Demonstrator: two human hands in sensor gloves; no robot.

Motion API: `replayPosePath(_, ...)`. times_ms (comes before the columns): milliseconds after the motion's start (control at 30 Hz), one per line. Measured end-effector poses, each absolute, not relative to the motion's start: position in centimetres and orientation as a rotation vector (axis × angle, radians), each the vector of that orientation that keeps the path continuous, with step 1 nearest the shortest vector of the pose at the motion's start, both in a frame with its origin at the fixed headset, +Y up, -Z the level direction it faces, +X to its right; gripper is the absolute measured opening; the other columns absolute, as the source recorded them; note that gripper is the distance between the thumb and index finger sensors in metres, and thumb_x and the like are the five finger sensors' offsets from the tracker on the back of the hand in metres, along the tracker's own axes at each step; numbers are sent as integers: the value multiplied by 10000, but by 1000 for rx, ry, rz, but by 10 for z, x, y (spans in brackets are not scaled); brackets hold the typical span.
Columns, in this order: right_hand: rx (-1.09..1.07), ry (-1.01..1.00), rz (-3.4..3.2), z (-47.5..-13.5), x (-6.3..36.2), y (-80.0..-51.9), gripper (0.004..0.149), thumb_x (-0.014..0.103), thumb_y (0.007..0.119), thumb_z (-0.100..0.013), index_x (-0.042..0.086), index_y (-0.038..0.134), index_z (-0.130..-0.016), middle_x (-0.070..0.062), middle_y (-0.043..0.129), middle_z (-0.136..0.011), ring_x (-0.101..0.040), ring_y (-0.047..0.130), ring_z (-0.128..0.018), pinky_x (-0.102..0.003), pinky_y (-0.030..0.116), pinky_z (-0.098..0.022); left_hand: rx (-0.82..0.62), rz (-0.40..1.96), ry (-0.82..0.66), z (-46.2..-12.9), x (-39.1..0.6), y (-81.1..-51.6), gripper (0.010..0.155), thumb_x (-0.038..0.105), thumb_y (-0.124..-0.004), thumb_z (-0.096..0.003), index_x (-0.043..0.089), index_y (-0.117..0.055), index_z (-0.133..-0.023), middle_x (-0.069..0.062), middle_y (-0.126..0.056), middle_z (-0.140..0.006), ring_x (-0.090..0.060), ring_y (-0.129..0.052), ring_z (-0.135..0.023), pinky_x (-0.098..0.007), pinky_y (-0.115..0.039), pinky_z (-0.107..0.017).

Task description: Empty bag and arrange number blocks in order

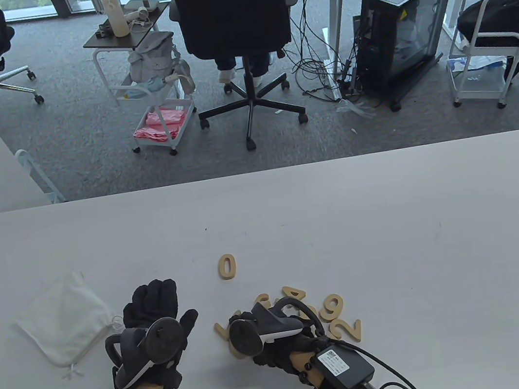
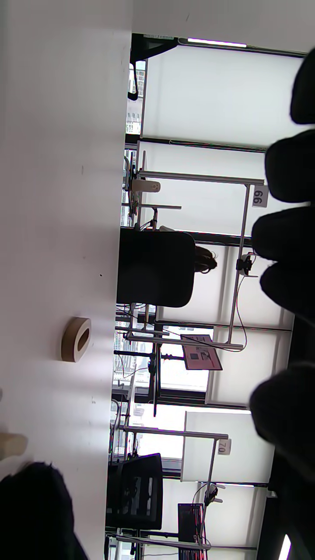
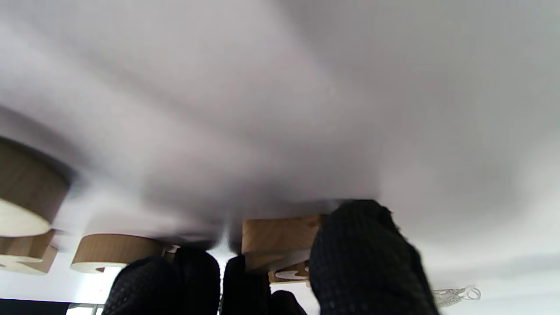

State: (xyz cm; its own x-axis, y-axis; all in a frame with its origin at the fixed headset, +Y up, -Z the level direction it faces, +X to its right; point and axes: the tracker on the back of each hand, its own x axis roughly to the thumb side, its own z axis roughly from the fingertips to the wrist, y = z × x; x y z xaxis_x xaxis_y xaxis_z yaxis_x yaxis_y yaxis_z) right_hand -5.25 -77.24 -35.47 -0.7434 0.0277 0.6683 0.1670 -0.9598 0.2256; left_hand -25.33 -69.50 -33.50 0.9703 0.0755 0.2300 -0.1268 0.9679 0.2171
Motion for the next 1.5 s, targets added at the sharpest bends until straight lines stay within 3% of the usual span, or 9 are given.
replayPosePath(333,-1110,-228,-2840,-346,-47,-772,850,387,877,-437,54,446,-1090,-244,671,-1060,-488,807,-892,-567,745,-692,222,98,-215,-334,-255,-696,768,509,-701,-529,36,-538,-1112,-307,-539,-1114,-635,-606,-994,-780,-531,-650)
replayPosePath(500,-1085,-218,-2995,-348,-33,-758,739,403,819,-469,132,518,-1087,-298,628,-1051,-498,836,-873,-570,773,-676,226,98,-210,-335,-256,-695,768,507,-702,-529,33,-539,-1111,-309,-540,-1113,-636,-607,-992,-780,-529,-650)
replayPosePath(733,-1033,-87,-3130,-351,-8,-733,538,427,736,-501,180,745,-978,-325,566,-1042,-471,874,-851,-520,822,-659,218,105,-199,-336,-260,-697,766,506,-703,-529,33,-543,-1110,-306,-543,-1112,-637,-606,-992,-781,-527,-650)
replayPosePath(933,-977,89,-3281,-358,19,-718,529,478,683,-492,211,776,-939,-281,661,-1005,-410,961,-789,-453,902,-605,230,108,-194,-336,-261,-696,764,505,-703,-528,34,-545,-1109,-305,-546,-1111,-632,-608,-994,-781,-528,-649)
replayPosePath(1200,-955,296,-3360,-366,40,-711,547,445,631,-477,160,774,-921,-243,686,-1024,-319,1050,-711,-367,973,-540,229,105,-192,-336,-262,-696,763,505,-702,-528,34,-549,-1108,-306,-549,-1110,-633,-606,-994,-782,-527,-649)
replayPosePath(1267,-939,276,-3371,-367,43,-711,556,433,632,-477,123,759,-921,-257,628,-1053,-325,1052,-705,-372,976,-535,227,105,-193,-336,-262,-696,763,505,-702,-529,33,-549,-1108,-306,-547,-1111,-634,-605,-993,-782,-525,-650)
replayPosePath(1400,-868,247,-3377,-371,48,-712,536,440,645,-485,137,768,-911,-188,762,-999,-334,1051,-661,-440,954,-509,226,105,-193,-336,-262,-696,762,505,-702,-528,36,-549,-1108,-305,-549,-1110,-635,-606,-993,-782,-526,-650)
replayPosePath(1500,-810,42,-3558,-377,53,-718,565,448,656,-501,162,705,-986,-181,720,-990,-319,1022,-641,-428,938,-492,225,103,-193,-336,-262,-696,760,506,-701,-529,37,-551,-1108,-304,-549,-1111,-634,-606,-994,-783,-525,-649)
